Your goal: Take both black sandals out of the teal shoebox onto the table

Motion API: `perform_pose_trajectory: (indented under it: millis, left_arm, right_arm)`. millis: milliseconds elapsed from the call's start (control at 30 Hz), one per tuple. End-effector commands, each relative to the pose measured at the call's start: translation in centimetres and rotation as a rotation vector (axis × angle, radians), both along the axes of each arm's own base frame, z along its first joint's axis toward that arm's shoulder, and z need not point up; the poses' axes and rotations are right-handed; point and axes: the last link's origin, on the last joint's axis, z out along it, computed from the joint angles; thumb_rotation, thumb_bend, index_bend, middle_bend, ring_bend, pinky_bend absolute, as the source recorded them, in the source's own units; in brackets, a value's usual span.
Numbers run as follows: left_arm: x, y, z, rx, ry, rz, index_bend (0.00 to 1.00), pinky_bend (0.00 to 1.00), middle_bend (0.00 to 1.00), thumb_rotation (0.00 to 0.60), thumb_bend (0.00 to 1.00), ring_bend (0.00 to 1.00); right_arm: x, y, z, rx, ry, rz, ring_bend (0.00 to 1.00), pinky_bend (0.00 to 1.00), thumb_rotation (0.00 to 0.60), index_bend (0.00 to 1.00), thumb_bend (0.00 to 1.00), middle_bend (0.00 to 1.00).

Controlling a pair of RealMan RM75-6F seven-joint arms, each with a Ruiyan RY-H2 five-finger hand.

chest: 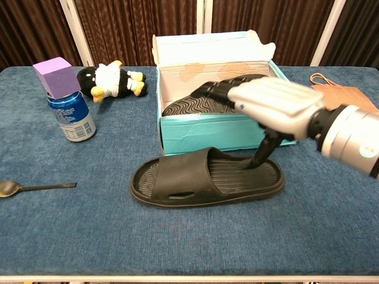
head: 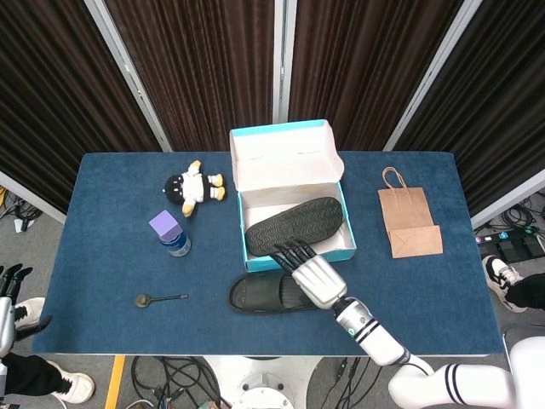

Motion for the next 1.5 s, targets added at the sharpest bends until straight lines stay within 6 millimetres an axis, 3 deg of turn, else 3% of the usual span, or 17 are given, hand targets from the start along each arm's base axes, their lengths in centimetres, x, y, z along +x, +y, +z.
perform_pose_trajectory:
  millis: [33,200,333,467,633,900,1100,1300,1500]
  left_arm:
    - [0.0,0.0,0.0,0.000,0.002,0.000,0.18,0.12,0.10,0.600,0.00,0.02]
    - [0.3,0.2,-0.1,-0.006,0.000,-0.010,0.18,0.12,0.10,0.600,0.00,0.02]
    - [0.6,0.3,0.0,-0.007,0.003,-0.021,0.18,0.12,0.10,0.600,0.00,0.02]
    - [0.6,0.1,0.1,-0.004,0.006,-0.009,0.18,0.12,0.10,0.600,0.00,0.02]
    - [0.3,-0.2,0.0,-0.009,0.003,0.011,0.18,0.12,0.10,0.600,0.00,0.02]
    - [0.2,-0.2,0.0,-0.009,0.007,0.019,0.18,0.12,0.10,0.600,0.00,0.02]
    - [0.0,-0.2,-0.1,-0.014,0.005,0.028,0.18,0.12,0.10,0.600,0.00,0.02]
    - [-0.1,-0.2,-0.2,-0.016,-0.002,0.024,0.18,0.12,0.10,0.600,0.00,0.02]
    - [-0.3,-0.1,-0.3,-0.018,-0.007,0.025,0.18,0.12,0.10,0.600,0.00,0.02]
  right_arm:
    - [0.2,-1.3,3.3,-0.026,-0.041,-0.023,0.00,0.00,0.600,0.00,0.00,0.00]
    - [0.9,-4.5,6.6,0.001,-0.116,-0.078,0.00,0.00,0.600,0.00,0.00,0.02]
    - [2.1,-9.3,7.5,0.024,-0.090,-0.131,0.00,0.00,0.600,0.01,0.00,0.09]
    - [3.0,-13.0,6.5,0.049,0.004,-0.160,0.00,0.01,0.600,0.06,0.00,0.11]
    - [3.6,-15.3,4.1,0.088,0.100,-0.185,0.00,0.01,0.600,0.07,0.00,0.12]
    - [3.2,-16.5,0.5,0.132,0.182,-0.226,0.00,0.01,0.600,0.10,0.00,0.13]
    - [3.0,-16.7,-0.3,0.118,0.204,-0.218,0.00,0.02,0.600,0.13,0.00,0.15]
    - [2.9,-16.3,-1.0,0.093,0.204,-0.205,0.05,0.14,0.600,0.20,0.00,0.19]
    - [3.0,-16.2,-1.6,0.090,0.199,-0.216,0.05,0.16,0.600,0.21,0.00,0.20]
